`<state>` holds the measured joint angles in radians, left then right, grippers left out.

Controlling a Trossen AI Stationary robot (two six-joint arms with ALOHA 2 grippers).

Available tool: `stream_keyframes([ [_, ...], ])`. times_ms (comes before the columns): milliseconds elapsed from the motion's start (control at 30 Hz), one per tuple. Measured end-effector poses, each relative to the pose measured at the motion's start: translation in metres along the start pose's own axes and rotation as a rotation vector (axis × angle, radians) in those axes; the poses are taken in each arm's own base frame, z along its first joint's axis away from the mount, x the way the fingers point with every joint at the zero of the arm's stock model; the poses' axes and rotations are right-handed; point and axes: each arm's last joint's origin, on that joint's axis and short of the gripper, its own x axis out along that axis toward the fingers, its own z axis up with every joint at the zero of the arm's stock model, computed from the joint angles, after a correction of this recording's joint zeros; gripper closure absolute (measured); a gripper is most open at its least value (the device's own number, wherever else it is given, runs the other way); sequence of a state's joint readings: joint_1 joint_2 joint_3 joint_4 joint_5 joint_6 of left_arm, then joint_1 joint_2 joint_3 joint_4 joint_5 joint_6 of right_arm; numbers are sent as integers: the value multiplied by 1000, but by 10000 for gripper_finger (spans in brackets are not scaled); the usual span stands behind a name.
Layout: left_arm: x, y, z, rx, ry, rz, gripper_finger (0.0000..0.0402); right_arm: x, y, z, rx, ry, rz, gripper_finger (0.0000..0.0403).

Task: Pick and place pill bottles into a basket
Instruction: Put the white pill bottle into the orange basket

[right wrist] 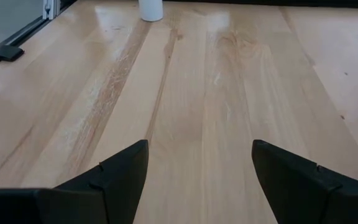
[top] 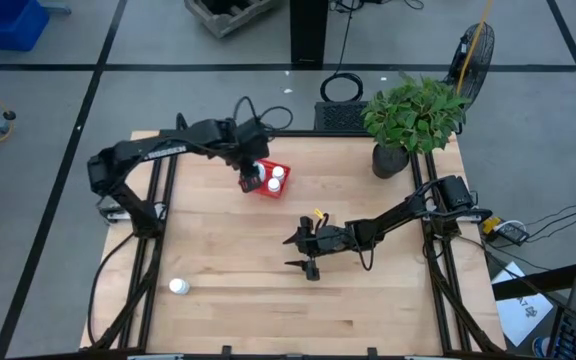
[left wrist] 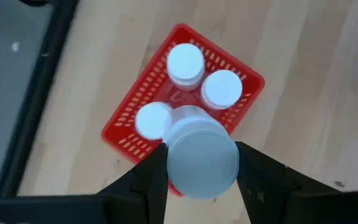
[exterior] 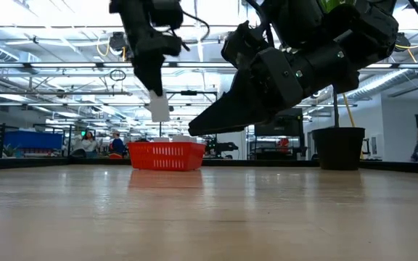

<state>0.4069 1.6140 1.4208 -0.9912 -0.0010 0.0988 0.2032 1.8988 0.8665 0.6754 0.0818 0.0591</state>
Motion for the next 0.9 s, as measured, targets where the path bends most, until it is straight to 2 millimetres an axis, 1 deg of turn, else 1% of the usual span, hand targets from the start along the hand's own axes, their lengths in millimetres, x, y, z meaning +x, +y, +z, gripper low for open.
stream_keyframes([
  [167,28,3,4,16,77,-11,239,0,0,0,4,-2,0,126],
  [400,54,6,6,23,134,-25,239,0,0,0,4,-1,0,126],
  [900,52,8,10,34,74,-49,239,0,0,0,4,0,1,126],
])
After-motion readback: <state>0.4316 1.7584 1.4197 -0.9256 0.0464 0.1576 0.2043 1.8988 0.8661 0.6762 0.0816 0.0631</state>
